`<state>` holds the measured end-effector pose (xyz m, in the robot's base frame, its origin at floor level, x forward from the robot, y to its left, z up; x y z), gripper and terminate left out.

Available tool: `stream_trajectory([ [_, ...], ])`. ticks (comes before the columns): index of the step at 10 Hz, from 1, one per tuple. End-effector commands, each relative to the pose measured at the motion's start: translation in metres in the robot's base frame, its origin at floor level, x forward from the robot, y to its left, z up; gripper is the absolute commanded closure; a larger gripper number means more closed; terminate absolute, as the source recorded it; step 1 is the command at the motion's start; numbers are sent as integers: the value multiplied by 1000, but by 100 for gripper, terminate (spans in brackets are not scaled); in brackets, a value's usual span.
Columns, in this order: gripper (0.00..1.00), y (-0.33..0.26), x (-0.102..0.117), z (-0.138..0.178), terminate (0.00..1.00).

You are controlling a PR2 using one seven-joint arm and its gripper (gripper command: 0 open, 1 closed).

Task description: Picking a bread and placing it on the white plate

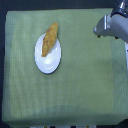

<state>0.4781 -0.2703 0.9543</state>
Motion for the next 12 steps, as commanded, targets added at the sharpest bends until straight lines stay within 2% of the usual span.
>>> stream_trajectory([
  [1, 0, -23, -16, -16, 0],
  [11, 0, -17, -4, -27, 0],
  [12, 0, -18, -4, -27, 100],
])
